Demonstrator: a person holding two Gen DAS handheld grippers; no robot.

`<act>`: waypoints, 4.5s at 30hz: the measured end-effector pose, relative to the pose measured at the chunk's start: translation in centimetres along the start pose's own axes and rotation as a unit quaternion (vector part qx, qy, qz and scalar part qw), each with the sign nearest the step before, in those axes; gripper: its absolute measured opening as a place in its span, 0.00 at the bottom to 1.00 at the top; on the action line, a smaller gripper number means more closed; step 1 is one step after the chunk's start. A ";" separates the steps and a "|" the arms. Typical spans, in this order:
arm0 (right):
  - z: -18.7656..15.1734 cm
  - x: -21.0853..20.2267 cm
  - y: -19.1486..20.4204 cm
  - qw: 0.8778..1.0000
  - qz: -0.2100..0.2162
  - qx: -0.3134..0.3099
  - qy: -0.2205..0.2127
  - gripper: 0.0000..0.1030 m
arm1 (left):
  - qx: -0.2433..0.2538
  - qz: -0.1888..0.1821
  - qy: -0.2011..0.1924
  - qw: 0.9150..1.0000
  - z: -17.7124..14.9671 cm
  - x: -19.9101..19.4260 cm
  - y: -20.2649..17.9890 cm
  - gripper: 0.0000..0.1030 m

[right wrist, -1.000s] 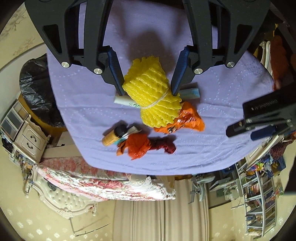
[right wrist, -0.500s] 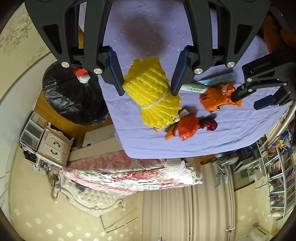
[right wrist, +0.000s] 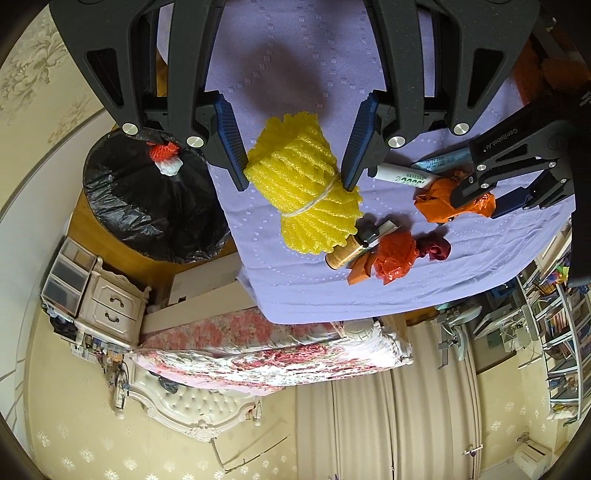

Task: Collect trash
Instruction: 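Grasp the orange plastic bag with the left gripper while the right holds the yellow net, then move both grippers over the bin and release the orange bag and yellow net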

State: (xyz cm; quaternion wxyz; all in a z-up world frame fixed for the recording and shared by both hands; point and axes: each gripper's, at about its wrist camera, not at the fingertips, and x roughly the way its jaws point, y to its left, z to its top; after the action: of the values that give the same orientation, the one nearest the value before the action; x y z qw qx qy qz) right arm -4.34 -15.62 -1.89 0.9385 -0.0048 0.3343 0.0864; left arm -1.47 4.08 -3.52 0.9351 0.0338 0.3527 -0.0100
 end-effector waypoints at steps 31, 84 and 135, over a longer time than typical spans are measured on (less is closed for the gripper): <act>-0.1 0.9 -0.1 1.000 -0.002 -0.001 0.007 0.49 | -0.007 -0.021 -0.031 0.999 -0.4 -1.8 1.5 0.67; 3.0 5.9 -14.2 0.978 -0.163 0.127 -0.011 0.49 | 0.053 -0.148 -0.068 0.985 8.1 4.4 -13.7 0.37; 2.7 6.0 -14.9 0.975 -0.163 0.151 0.002 0.57 | 0.052 -0.098 -0.026 0.993 8.9 5.2 -12.2 0.71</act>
State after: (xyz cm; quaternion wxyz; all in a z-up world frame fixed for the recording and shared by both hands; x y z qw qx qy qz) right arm 4.36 -29.16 -4.30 0.9291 0.0821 0.3402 -0.1195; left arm 7.75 -8.67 -0.94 0.9354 0.0470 0.3288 -0.1211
